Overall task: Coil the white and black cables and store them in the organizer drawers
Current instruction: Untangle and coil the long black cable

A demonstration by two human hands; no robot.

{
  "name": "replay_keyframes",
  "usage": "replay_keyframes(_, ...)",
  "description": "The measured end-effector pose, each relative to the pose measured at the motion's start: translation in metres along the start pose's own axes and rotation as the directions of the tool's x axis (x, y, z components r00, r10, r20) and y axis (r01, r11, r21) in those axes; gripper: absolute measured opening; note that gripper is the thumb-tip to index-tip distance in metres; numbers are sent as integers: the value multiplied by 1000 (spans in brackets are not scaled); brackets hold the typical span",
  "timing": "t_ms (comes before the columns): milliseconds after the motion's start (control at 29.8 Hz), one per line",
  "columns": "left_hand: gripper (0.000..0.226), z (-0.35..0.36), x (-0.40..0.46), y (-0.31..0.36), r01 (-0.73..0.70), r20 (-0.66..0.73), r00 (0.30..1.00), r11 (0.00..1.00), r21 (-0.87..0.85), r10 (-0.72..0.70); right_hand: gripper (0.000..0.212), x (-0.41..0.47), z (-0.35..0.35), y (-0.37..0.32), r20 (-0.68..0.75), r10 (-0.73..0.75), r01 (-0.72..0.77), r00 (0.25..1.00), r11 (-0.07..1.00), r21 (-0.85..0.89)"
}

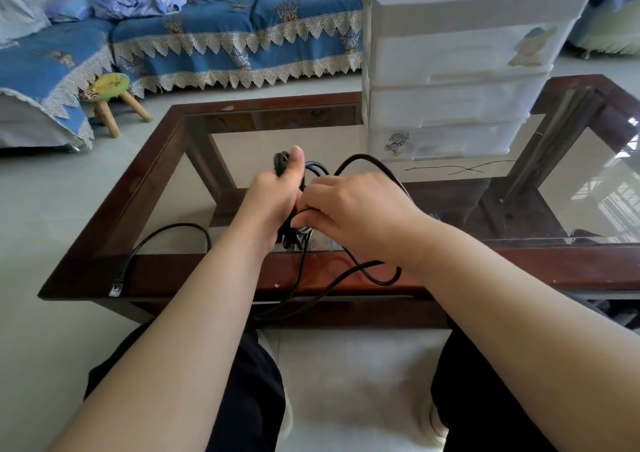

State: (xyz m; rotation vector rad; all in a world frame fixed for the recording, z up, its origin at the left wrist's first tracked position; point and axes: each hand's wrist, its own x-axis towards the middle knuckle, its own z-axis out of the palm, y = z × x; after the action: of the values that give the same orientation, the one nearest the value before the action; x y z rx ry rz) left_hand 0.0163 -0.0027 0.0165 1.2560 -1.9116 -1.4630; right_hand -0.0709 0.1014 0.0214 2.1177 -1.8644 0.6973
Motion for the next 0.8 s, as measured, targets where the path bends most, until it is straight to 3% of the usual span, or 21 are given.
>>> replay_keyframes(201, 75, -3, -2, -8, 30, 401, 916, 1000, 1, -27, 45, 5, -11, 16, 69, 209, -211, 976, 977, 23)
replay_keyframes(402, 74, -8, -7, -7, 248, 642, 766, 936, -251, -31, 63, 10, -11, 23, 100, 383, -392, 918, 913, 110)
replay_keyframes(537, 65, -12, -7, -7, 318, 730, 683, 898, -303, 5, 55, 10, -15, 31, 227, 446, -499, 866, 806, 318)
replay_keyframes(704, 60, -20, -10, -9, 299, 835, 543, 909, -290, 87, 67, 6, -24, 46, 323, 468, -558, 823, 774, 300)
replay_keyframes(805, 43, -23, -12, -9, 260, 825, 559, 926, -274, 87, 78, 0, -27, 53, 384, 468, -585, 796, 758, 288)
